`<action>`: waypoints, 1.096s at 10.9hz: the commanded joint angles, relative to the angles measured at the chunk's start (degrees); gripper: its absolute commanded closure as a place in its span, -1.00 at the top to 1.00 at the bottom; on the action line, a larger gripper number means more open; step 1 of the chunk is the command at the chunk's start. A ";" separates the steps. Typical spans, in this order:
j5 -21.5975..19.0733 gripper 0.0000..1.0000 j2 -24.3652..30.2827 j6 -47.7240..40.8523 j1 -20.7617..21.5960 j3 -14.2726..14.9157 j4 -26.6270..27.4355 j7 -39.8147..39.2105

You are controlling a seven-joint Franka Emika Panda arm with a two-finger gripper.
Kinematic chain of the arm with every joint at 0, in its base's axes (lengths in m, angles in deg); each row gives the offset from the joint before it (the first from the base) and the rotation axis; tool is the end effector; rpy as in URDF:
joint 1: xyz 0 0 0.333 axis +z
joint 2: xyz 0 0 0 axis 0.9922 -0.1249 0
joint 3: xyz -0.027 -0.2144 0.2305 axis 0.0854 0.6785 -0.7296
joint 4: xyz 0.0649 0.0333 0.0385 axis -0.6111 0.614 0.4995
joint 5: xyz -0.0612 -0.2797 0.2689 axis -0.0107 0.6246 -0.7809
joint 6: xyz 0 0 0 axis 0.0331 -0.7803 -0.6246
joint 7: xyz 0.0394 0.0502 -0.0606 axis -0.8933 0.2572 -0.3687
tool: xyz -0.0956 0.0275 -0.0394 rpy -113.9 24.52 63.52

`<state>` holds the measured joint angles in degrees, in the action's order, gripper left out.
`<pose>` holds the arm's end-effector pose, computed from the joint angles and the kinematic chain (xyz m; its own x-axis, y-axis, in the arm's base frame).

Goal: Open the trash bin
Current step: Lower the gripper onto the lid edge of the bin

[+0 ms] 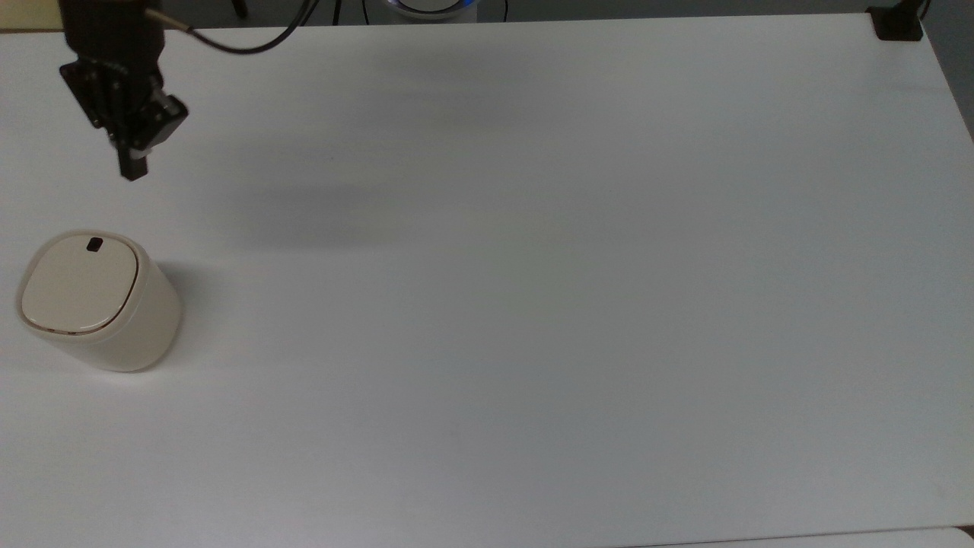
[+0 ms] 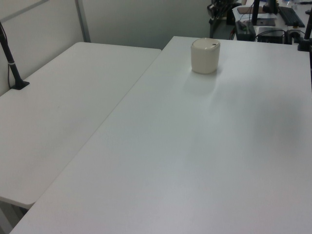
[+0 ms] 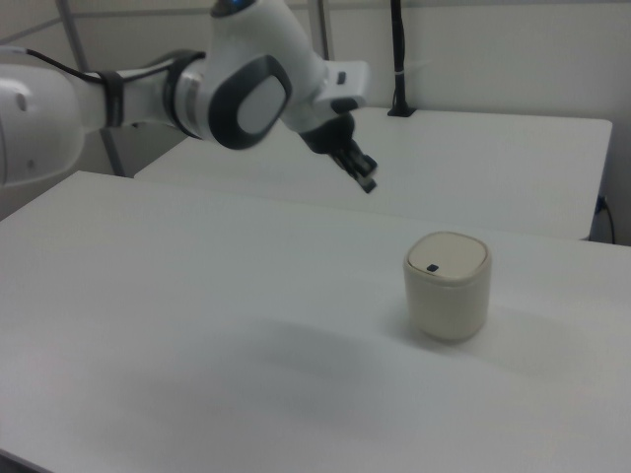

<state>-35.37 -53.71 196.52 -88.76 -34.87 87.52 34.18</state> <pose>0.6301 -0.1931 0.5593 0.7513 -0.4514 0.4814 -0.4835 -0.8730 -0.0641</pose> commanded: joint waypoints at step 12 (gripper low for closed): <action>1.79 -1.00 -11.23 16.60 -5.66 0.70 2.90 2.37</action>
<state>-34.78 -64.96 211.34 -94.75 -34.45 88.79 36.26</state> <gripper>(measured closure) 0.991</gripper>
